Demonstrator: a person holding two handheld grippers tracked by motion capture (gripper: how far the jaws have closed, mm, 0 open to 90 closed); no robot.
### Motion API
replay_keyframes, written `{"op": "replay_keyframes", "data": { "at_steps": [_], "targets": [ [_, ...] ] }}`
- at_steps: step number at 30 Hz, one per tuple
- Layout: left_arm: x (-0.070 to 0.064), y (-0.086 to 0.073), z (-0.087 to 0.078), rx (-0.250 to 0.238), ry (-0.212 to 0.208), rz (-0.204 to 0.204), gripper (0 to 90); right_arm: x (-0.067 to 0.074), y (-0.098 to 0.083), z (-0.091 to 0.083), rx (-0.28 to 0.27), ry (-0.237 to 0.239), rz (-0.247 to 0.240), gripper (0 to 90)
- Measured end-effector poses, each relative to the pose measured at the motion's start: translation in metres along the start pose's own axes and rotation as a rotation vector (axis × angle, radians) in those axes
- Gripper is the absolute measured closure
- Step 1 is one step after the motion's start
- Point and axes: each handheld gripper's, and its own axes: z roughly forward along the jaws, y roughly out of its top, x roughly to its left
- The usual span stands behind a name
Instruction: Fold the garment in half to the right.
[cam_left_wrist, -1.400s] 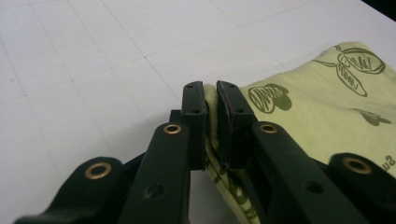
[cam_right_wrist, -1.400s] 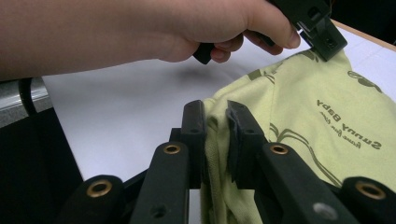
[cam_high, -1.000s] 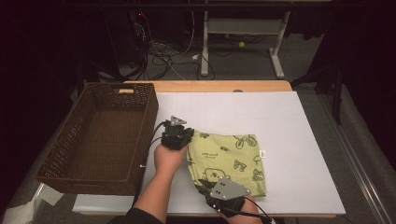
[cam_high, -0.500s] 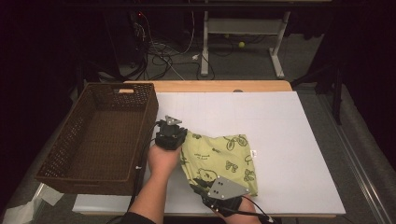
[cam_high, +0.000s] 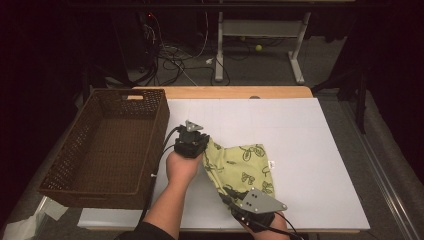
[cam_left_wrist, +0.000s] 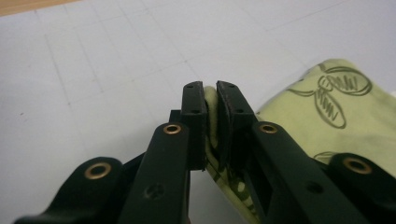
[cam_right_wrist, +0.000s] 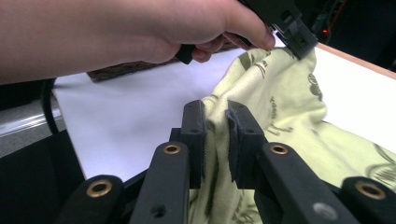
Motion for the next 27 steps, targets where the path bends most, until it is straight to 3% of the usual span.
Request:
{"op": "replay_keyframes", "data": {
  "at_steps": [13,27],
  "targets": [
    [-0.03,0.026,0.01,-0.019,-0.058,0.071,78.6,-0.01,-0.011,-0.024,0.005,-0.085,0.045,80.0],
    [-0.052,0.033,0.034,-0.02,-0.124,0.121,78.6,-0.017,-0.027,-0.041,0.051,-0.157,0.085,80.1]
  ]
}}
